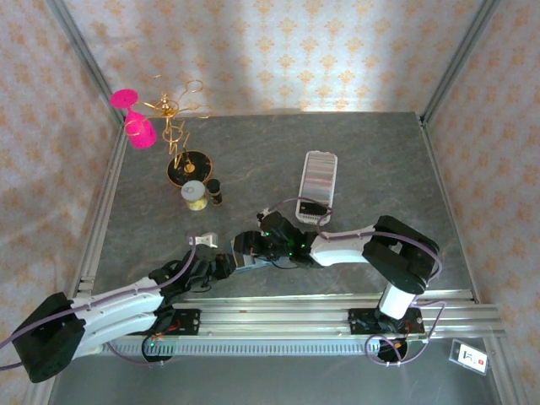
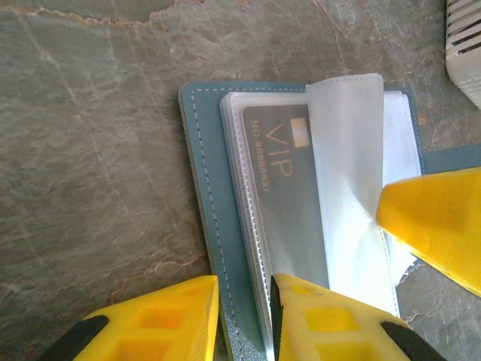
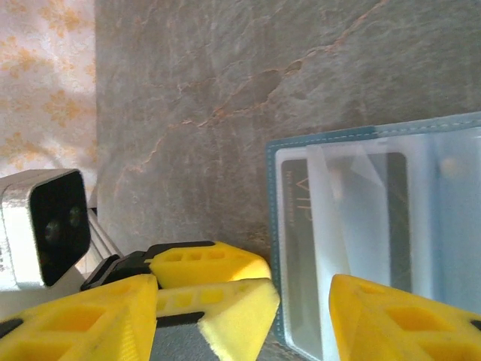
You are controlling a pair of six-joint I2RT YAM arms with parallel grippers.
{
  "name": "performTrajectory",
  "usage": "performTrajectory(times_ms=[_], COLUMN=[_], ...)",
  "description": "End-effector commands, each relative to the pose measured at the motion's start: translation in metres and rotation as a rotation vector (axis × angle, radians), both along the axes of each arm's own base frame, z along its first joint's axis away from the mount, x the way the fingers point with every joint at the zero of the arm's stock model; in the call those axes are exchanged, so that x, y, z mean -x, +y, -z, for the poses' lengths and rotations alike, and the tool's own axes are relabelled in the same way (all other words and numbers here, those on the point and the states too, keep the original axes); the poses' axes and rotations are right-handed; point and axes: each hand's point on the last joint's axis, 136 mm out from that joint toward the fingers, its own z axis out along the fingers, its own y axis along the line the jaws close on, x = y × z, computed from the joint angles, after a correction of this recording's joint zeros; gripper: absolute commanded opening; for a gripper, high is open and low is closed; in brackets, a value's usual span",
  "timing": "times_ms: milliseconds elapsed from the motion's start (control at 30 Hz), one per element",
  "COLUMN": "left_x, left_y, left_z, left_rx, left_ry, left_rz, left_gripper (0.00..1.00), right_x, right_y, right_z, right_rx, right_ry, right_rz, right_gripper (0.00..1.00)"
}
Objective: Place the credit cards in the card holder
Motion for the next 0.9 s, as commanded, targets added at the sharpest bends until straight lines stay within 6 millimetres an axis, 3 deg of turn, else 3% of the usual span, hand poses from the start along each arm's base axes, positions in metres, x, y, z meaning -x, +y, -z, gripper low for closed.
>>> performTrajectory(times_ms=[0,367,567,733,867], left_x=[0.001,-0.002,-0.004,-0.007,-0.011], left_y=[0.011,0.030,0.048,0.044,0.029], left_z=[0.005,-0.006,-0.017,-0.032,-0.042], left_rx=[-0.025,-0.036,-0.063,-0.044,-0.017], left_ry=[-0.003,-0.041,-0.075,-0.106,-0.114], left_rz=[-0.043,-0.141,-0.218,-0.204,-0.147], left_gripper=[0.29,0.30,0.33,0.38,0.39], right_x=[0.001,0.003,-0.002,-0.031,-0.073], right_y=[0.008,0.033,0.046,0.021,-0.029], right_z=[-0.009,-0.023,-0.057,-0.091,-0.118], right_rx=[-0.055,-0.129,-0.200,-0.119,0.067], right_ry=[-0.001,0.006,-0.051,-0.240,-0.462], right_rz=[-0.004,-0.049,-0.080,-0.027,0.040], right_gripper=[0.61,0.60,0.60,0.60,0.59])
